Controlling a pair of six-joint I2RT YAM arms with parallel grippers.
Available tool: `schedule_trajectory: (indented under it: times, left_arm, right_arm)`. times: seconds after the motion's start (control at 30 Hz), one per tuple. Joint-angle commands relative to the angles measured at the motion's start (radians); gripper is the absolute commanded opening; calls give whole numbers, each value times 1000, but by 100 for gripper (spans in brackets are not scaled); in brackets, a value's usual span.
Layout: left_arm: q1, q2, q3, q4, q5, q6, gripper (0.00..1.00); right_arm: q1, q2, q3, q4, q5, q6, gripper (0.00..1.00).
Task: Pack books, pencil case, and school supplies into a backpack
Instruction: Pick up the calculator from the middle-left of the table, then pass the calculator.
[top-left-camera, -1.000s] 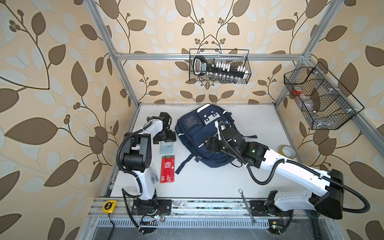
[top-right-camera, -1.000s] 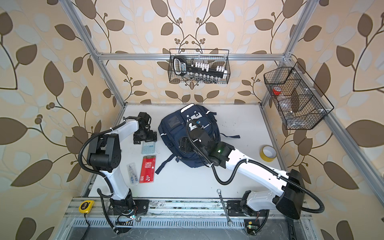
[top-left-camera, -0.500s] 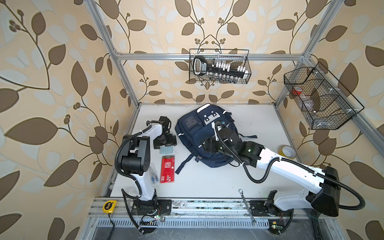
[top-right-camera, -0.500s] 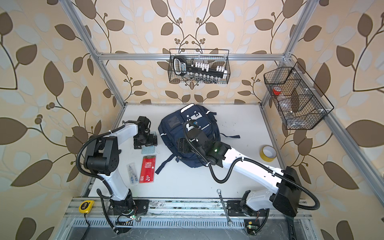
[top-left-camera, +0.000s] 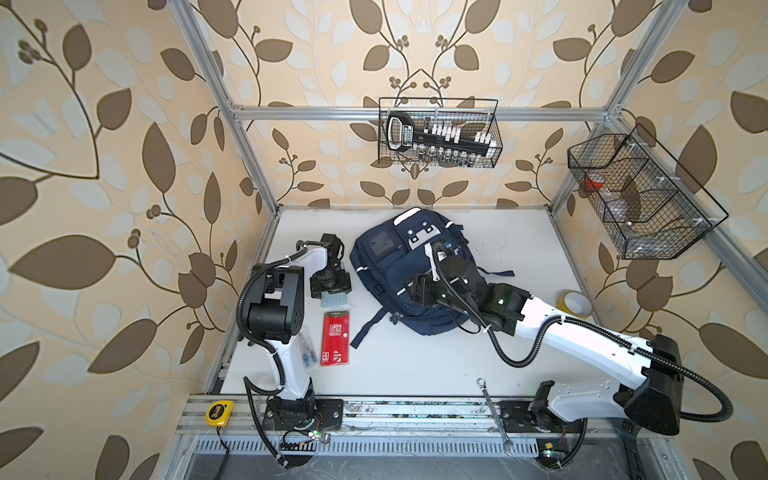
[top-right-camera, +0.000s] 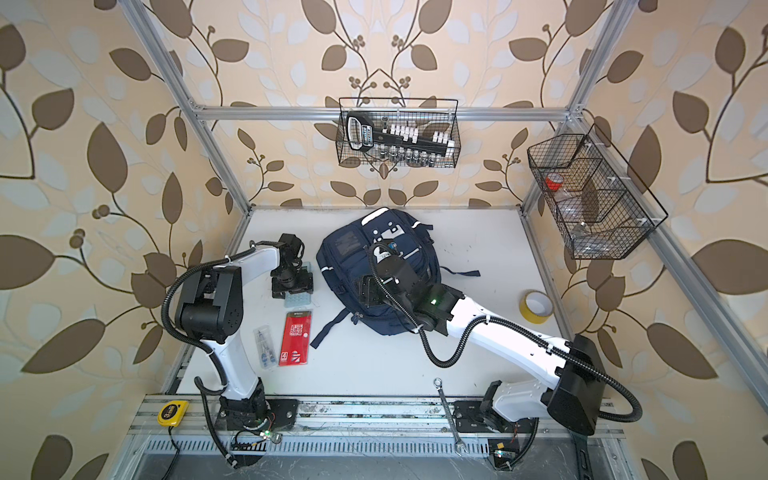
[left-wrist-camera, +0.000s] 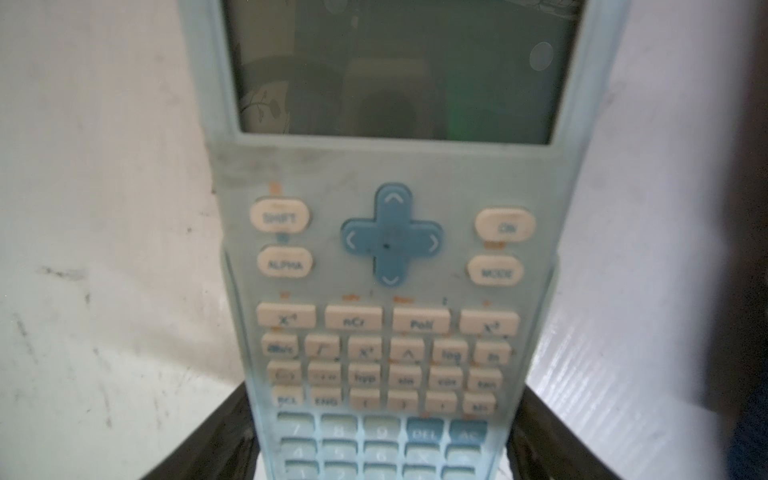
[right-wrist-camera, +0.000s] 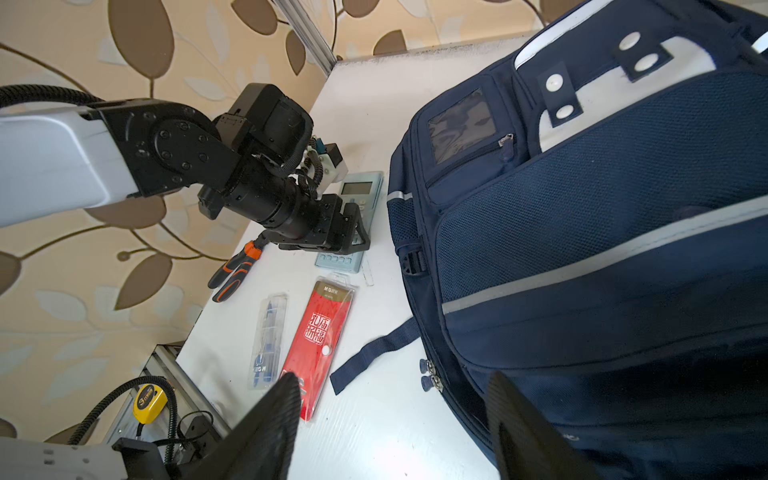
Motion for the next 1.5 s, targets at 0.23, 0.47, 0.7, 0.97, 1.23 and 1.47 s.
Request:
schedule_trajectory:
  times: [0.23, 0.47, 0.7, 0.97, 1.23, 1.47]
  left_arm:
    - [-3, -165, 40, -72, 14, -17, 63]
    - [-36, -339, 22, -99, 86, -13, 60]
    - [-205, -560, -56, -73, 197, -60, 58]
    - [-331, -728, -75, -66, 315, -128, 59]
    - [-337, -740, -96, -39, 404, -130, 66]
    - [-343, -759, -99, -13, 417, -128, 99]
  right_arm:
    - [-122, 0, -5, 30, -177, -28, 72]
    - [-258, 162, 103, 100, -573, -29, 74]
    - [-231, 390, 256, 196, -770, 30, 75]
    - [-204, 441, 269, 244, -733, 59, 72]
    - [-213, 374, 210, 301, -726, 89, 18]
    - [-321, 244, 103, 321, -673, 119, 4]
